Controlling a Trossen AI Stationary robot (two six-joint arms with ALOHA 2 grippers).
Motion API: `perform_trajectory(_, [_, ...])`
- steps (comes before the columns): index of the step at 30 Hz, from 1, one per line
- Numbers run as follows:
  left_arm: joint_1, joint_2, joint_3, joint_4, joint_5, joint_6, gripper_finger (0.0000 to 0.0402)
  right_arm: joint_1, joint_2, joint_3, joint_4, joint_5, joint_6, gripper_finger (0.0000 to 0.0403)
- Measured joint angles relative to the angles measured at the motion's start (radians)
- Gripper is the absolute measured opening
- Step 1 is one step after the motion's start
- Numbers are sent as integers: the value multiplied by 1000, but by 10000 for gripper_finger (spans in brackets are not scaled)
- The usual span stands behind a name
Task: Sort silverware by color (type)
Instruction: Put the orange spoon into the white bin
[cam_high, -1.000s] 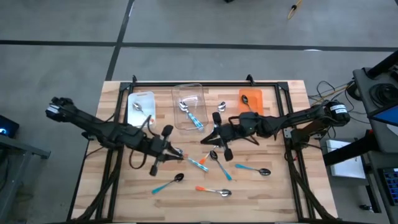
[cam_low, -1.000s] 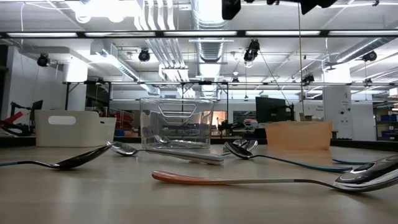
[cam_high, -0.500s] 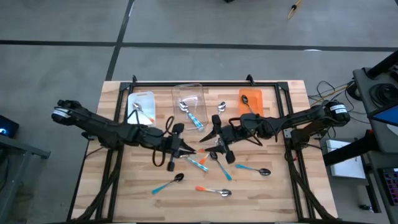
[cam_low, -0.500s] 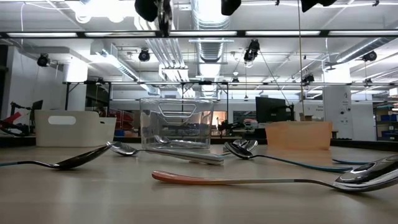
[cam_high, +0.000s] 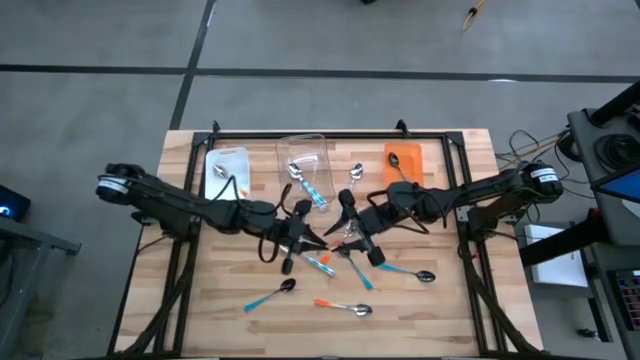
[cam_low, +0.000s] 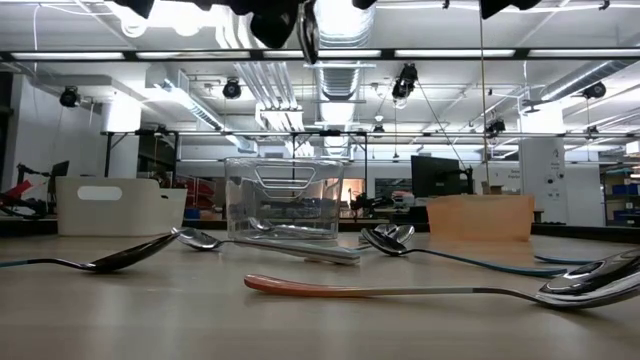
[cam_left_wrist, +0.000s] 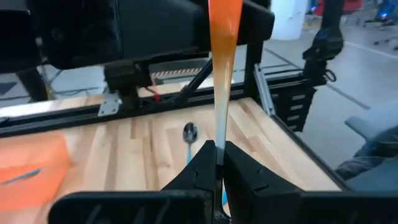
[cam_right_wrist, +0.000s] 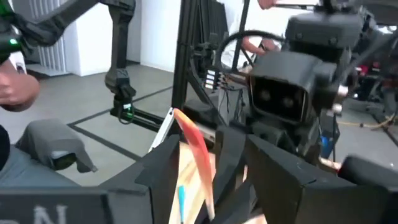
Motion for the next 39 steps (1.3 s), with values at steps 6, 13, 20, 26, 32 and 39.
perform_trajectory(6, [1,26,0,54,14,-3,0,0,0,0,-4,-3,-9,107])
perform_trajectory(13, [2,19,0,61,13,-5,1,1,0,0,-10,-20,-35,14])
perform_trajectory(20, [3,10,0,56,7,-11,4,0,0,1,-4,-18,-37,10])
perform_trajectory(26, [13,-28,0,12,6,-10,39,0,-6,1,-34,-16,-16,9])
perform_trajectory(32, [16,-130,0,-161,-157,44,82,0,-56,1,-104,179,-30,9])
perform_trajectory(39, [15,-294,-38,-229,-322,107,108,5,-84,-7,-87,218,-72,9])
